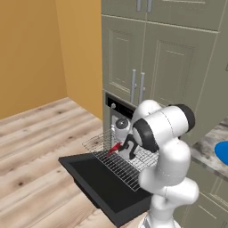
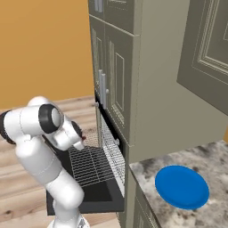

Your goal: Place the fish on the top rack of the oven, and slide the tray back inside. Close the oven door.

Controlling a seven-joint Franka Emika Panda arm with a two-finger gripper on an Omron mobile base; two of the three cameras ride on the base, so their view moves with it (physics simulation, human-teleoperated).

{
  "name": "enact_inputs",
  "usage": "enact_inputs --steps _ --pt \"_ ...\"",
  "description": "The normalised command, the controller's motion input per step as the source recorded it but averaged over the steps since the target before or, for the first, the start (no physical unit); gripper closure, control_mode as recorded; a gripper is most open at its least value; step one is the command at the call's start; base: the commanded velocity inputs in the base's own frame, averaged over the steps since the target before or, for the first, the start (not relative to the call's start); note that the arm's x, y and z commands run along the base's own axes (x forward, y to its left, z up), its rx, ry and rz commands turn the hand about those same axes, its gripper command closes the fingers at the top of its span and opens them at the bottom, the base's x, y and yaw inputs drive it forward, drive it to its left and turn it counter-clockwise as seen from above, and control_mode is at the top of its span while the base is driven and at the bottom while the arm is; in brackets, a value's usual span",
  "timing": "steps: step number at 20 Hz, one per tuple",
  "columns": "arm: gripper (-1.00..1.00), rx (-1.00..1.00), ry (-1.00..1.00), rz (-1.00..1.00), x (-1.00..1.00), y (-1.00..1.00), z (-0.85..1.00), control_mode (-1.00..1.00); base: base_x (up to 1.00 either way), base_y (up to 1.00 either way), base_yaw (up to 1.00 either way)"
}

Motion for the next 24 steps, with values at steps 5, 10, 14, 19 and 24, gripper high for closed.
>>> enact_inputs --steps 5,10,14,19,24 --pt "1.00 -0.08 -0.03 0.00 0.04 0.00 -0.39 -1.00 0.00 0.00 0.00" --pt "1.00 -0.07 -0.03 0.00 0.12 0.00 -0.34 -1.00 0.00 0.00 0.00" --pt "1.00 -0.07 0.00 -0.01 0.19 0.00 -0.34 -1.00 0.00 0.00 0.00" --pt "1.00 -0.08 -0.04 0.00 0.11 0.02 -0.48 -1.00 0.00 0.00 0.00" --pt "1.00 -0.09 -0.13 -0.01 0.00 0.22 -0.71 -1.00 0.00 0.00 0.00"
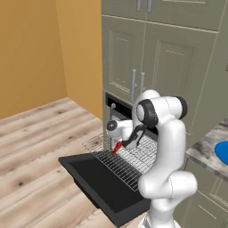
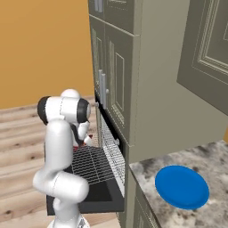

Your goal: Place the fish on the top rack of the oven, and slide the tray back inside. Close the oven door.

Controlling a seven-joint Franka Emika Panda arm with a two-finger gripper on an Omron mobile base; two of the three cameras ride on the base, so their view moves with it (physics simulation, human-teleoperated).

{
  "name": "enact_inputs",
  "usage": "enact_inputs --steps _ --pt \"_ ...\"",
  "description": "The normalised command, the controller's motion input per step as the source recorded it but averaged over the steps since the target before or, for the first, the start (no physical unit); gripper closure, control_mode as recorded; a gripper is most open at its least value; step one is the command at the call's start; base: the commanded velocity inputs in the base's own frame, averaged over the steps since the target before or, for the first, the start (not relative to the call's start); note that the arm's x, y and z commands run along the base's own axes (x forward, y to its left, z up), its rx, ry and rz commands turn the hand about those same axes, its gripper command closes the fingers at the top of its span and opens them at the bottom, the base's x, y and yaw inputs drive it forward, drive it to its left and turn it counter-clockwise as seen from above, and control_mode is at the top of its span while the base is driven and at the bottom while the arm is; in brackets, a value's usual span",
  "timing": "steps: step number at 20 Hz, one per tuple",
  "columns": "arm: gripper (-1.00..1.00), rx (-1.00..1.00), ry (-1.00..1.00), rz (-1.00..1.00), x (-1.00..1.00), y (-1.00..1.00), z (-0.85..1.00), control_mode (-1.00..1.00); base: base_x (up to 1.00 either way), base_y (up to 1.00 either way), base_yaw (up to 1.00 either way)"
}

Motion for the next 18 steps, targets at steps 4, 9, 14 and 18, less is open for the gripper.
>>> enact_inputs --steps 4,9,14,18 --pt "1.00 -0.10 -0.17 -0.03 0.00 0.28 -0.75 -1.00 0.00 0.00 0.00" --pt "1.00 -0.08 -0.10 -0.04 0.00 0.12 -0.63 -1.00 0.00 0.00 0.00" --pt "1.00 -0.08 -0.03 -0.07 0.01 0.01 -0.77 -1.00 0.00 0.00 0.00" --pt "1.00 -0.07 -0.01 -0.08 0.14 0.02 -0.74 -1.00 0.00 0.00 0.00"
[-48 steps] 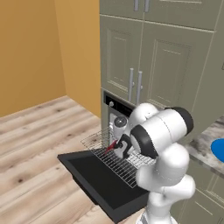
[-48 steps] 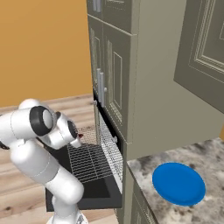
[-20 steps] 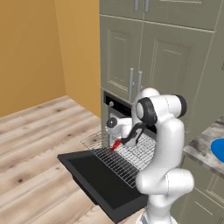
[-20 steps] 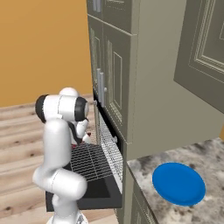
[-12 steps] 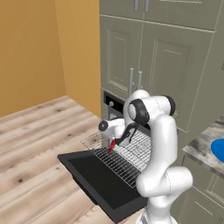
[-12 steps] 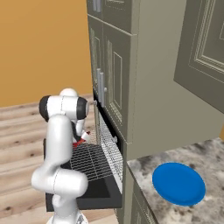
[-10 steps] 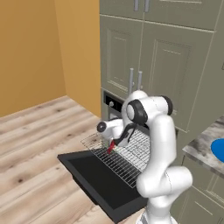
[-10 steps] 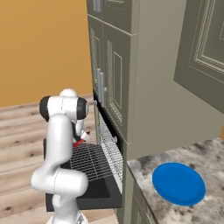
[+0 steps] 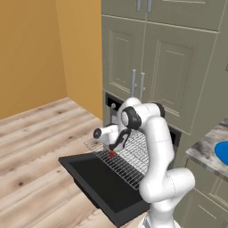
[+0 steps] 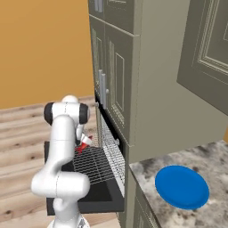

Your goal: Place the fish on the top rack of the oven, and slide the tray back inside. Close the oven door.

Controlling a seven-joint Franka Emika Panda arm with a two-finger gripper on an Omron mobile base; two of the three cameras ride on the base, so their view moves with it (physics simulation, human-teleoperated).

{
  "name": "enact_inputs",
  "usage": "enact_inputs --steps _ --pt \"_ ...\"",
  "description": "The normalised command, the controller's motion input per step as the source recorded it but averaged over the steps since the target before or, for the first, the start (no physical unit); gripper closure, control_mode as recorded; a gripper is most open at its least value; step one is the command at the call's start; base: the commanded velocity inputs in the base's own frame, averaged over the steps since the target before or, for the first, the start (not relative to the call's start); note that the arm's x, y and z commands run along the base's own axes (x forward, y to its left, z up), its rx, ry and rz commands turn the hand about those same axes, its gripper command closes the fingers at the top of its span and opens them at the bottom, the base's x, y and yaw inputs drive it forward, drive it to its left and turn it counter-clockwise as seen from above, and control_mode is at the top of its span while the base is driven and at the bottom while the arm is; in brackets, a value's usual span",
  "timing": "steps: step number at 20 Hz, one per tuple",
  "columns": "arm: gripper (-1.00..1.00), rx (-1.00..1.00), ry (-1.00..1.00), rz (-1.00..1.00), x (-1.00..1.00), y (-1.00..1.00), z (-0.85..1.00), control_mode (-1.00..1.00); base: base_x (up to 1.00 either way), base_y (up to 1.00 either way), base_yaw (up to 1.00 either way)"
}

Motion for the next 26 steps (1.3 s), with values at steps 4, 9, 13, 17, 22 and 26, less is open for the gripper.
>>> enact_inputs --steps 4,9,13,17,22,26 --pt "1.00 -0.05 -0.01 -0.08 0.26 0.01 -0.62 -1.00 0.00 0.00 0.00" --pt "-1.00 -0.04 -0.01 -0.05 0.03 0.07 -0.53 -1.00 0.00 0.00 0.00" --pt "-1.00 -0.01 -0.07 -0.02 -0.41 0.02 -0.16 -1.00 0.00 0.00 0.00" --pt "-1.00 0.00 -0.14 -0.09 -0.37 0.00 0.04 -1.00 0.00 0.00 0.00" --pt "-1.00 0.00 -0.14 -0.10 -0.35 0.00 0.29 -1.00 0.00 0.00 0.00" --pt "-1.00 0.00 -0.10 -0.05 -0.25 -0.11 0.63 -1.00 0.00 0.00 0.00"
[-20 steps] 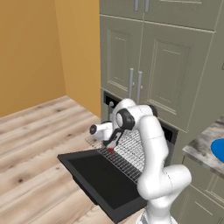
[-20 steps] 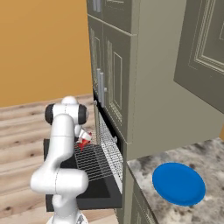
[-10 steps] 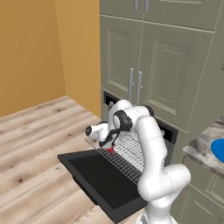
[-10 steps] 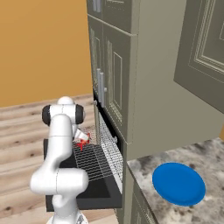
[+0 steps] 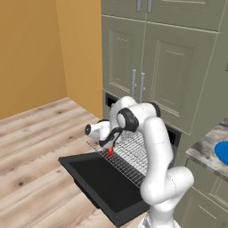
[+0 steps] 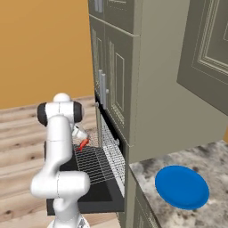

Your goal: Place the fish on the top rack of the oven, and slide the tray back inside. Close the oven door.

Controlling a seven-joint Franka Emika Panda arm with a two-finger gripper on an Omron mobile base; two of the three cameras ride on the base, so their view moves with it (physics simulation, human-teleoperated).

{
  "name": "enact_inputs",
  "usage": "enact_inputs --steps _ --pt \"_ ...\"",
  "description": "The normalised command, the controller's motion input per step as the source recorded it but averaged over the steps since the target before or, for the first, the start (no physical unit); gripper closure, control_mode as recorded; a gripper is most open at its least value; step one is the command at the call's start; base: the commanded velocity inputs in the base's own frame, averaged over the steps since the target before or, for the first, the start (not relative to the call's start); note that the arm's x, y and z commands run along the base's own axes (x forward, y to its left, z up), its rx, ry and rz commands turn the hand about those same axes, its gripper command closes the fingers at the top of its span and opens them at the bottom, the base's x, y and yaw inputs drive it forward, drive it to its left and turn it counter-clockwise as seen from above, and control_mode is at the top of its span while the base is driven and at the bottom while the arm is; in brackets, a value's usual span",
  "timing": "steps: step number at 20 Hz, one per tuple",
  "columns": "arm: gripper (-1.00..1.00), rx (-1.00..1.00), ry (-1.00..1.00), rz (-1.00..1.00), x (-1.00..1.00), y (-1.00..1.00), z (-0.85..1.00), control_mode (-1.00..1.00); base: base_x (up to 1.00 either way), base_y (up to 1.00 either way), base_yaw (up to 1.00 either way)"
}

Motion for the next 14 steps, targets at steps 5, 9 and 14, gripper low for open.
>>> enact_inputs --steps 5,9,14 --pt "-1.00 0.00 -0.07 0.00 -0.58 -0.06 0.43 -1.00 0.00 0.00 0.00" --pt "-1.00 0.00 0.00 0.00 -0.96 0.00 0.00 -1.00 0.00 0.00 0.00" --pt "-1.00 0.03 -0.04 0.00 -1.00 0.08 0.02 -1.00 0.00 0.00 0.00"
